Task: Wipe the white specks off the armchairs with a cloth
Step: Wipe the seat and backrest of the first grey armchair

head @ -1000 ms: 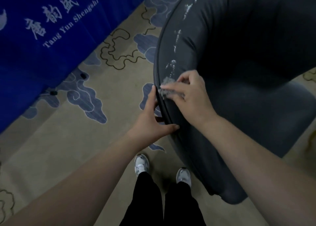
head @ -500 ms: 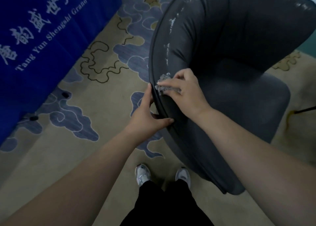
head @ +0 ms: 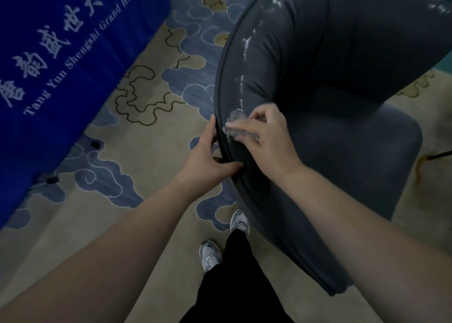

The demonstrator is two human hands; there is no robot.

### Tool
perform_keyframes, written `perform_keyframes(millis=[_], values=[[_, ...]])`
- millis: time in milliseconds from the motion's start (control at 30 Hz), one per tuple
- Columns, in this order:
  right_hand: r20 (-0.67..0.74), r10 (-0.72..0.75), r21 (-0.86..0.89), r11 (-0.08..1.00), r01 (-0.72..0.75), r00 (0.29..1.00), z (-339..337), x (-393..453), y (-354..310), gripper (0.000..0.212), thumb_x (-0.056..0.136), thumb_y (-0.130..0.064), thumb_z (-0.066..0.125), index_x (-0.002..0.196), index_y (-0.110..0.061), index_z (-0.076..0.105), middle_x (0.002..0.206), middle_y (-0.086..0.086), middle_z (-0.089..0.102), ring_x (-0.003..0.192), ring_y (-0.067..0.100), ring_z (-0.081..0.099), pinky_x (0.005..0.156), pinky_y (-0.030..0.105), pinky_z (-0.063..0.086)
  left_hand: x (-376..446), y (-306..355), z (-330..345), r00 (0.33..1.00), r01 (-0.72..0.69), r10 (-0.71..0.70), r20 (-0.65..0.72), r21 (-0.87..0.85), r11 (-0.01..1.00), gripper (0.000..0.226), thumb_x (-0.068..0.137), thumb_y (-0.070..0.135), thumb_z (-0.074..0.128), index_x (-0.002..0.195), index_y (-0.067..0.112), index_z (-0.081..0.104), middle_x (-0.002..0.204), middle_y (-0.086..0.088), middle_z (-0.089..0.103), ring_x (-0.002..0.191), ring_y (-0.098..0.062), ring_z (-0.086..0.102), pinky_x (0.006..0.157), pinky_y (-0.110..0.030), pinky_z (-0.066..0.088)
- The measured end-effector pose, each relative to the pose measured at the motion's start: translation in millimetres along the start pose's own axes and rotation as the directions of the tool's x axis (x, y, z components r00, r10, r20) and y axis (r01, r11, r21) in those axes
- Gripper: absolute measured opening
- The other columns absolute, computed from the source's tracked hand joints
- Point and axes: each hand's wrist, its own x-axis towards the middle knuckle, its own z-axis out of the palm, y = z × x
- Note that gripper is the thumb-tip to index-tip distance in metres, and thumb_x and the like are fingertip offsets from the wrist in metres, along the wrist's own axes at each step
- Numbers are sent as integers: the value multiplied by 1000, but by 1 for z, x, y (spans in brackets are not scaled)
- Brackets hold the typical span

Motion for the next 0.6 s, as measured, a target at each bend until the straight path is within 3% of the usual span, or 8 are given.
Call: perform_keyframes(millis=[167, 300, 433, 533, 600], values=[[3, -3, -1, 1000, 3, 1000, 2, -11, 3, 31, 77, -9, 75, 102, -29, 74, 100, 2, 42, 96, 21, 44, 86, 12, 36, 8, 8, -7, 1000, -15, 15, 6, -28, 999, 107, 76, 2, 75, 150, 44, 10, 135, 23, 49, 117, -16, 59, 95, -42, 53], [-12, 7, -35, 999, -8, 1000, 3, 47, 5, 27, 80, -14, 73, 103, -29, 74, 101, 1, 40, 99, 24, 43, 89, 21, 37, 19, 14, -10, 1000, 3, -3, -7, -38, 999, 107, 79, 1, 75, 152, 39, 8, 138, 18, 43, 103, -13, 66, 82, -32, 58], [-49, 16, -12, 1000, -17, 999, 5, 41, 10, 32, 79, -11, 73, 104, -31, 73, 102, -2, 38, 99, 21, 43, 89, 14, 34, 33, 18, -16, 1000, 0, 0, -10, -33, 999, 98, 79, 3, 74, 143, 50, 17, 115, 38, 47, 105, -6, 64, 74, -19, 55], [-41, -6, 28, 1000, 7, 999, 4, 17, 10, 34, 77, -8, 75, 103, -30, 73, 102, 0, 41, 96, 24, 45, 87, 10, 35, 42, 23, -22, 1000, 3, -3, -1, -25, 1000, 100, 79, 6, 76, 148, 45, 16, 126, 30, 49, 108, -8, 64, 85, -29, 56], [-31, -24, 19, 1000, 25, 999, 3, 35, 11, 30, 78, -10, 75, 101, -29, 74, 102, 4, 43, 95, 25, 45, 86, 17, 39, 48, 24, -25, 1000, 6, -5, 15, -20, 1000, 102, 78, 7, 77, 149, 45, 15, 127, 30, 48, 104, -9, 66, 85, -32, 57]])
